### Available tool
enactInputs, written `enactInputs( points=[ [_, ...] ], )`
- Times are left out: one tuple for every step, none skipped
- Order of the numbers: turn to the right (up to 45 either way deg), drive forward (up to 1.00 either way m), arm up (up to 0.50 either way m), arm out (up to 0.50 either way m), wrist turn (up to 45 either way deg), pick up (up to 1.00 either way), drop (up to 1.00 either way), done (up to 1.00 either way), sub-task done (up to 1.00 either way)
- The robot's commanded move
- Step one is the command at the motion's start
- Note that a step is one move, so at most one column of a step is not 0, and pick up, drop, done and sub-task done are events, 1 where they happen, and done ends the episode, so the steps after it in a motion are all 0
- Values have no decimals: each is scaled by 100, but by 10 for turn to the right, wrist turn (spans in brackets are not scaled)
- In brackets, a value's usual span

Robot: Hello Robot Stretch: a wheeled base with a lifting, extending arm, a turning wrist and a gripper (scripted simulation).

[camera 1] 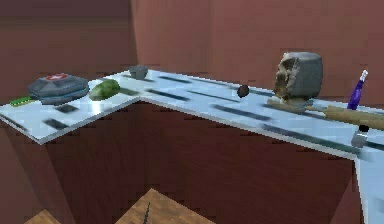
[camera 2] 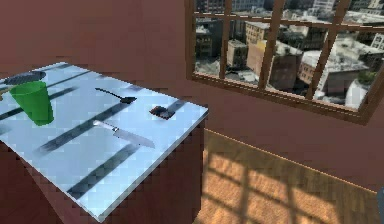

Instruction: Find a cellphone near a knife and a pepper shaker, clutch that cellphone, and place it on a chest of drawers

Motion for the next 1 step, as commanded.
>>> enactInputs(
  points=[
    [0, 0, 38, 0, 0, 0, 0, 0, 0]
  ],
)
